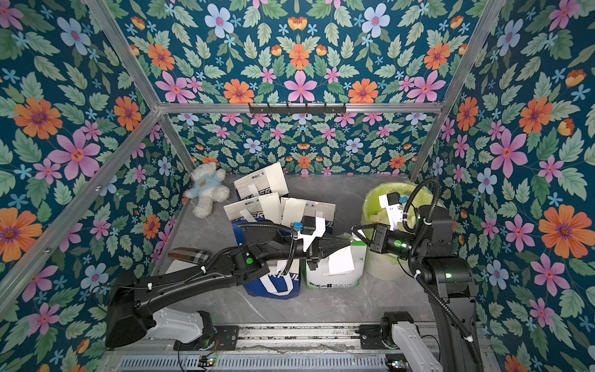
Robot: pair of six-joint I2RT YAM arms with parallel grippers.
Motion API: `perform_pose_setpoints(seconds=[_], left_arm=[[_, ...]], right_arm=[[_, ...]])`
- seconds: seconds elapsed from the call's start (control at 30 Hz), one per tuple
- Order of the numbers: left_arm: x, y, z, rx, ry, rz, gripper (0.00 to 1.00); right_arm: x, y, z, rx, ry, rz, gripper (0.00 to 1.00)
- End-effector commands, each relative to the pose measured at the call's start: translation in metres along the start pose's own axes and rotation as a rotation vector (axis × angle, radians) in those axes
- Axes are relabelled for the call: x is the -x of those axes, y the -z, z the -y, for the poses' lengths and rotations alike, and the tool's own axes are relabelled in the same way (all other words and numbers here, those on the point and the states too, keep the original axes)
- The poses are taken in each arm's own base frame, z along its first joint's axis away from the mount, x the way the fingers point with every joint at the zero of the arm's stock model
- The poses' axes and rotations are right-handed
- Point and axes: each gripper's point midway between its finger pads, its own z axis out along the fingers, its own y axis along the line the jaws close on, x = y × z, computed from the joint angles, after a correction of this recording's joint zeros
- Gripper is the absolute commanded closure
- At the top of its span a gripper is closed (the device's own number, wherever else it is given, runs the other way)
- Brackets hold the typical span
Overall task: Shred takeout receipts and throw away
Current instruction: Shred the takeout receipt, then place the takeout receipt in the trash bin.
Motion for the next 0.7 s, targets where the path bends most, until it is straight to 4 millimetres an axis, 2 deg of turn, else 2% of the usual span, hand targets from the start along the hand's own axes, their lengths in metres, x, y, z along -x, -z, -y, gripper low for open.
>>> perform_pose_setpoints(seconds=[0.0, 0.17, 0.27, 0.43, 0.53, 0.6, 0.63, 0.67], left_arm=[[0.025, 0.003, 0.001, 0.009, -0.085, 0.1, 1.0], [0.043, 0.022, -0.004, 0.086, -0.112, 0.171, 1.0], [0.049, 0.034, -0.006, 0.13, -0.121, 0.188, 1.0], [0.048, 0.04, -0.007, 0.15, -0.093, 0.17, 1.0], [0.047, 0.039, -0.007, 0.143, -0.068, 0.168, 1.0], [0.046, 0.038, -0.006, 0.136, -0.058, 0.166, 1.0], [0.044, 0.037, -0.006, 0.136, -0.055, 0.162, 1.0], [0.044, 0.036, -0.006, 0.134, -0.053, 0.159, 1.0]], right_arm=[[0.0, 0.0, 0.013, -0.07, -0.017, 0.006, 1.0], [0.011, 0.006, 0.049, -0.295, -0.038, 0.04, 1.0], [0.025, 0.019, 0.083, -0.514, -0.067, 0.086, 1.0], [0.048, 0.058, 0.129, -0.795, -0.193, 0.219, 1.0], [0.048, 0.076, 0.152, -0.895, -0.256, 0.264, 1.0], [0.043, 0.075, 0.16, -0.913, -0.255, 0.227, 1.0], [0.039, 0.071, 0.163, -0.909, -0.257, 0.195, 0.88], [0.035, 0.068, 0.164, -0.899, -0.259, 0.168, 0.69]])
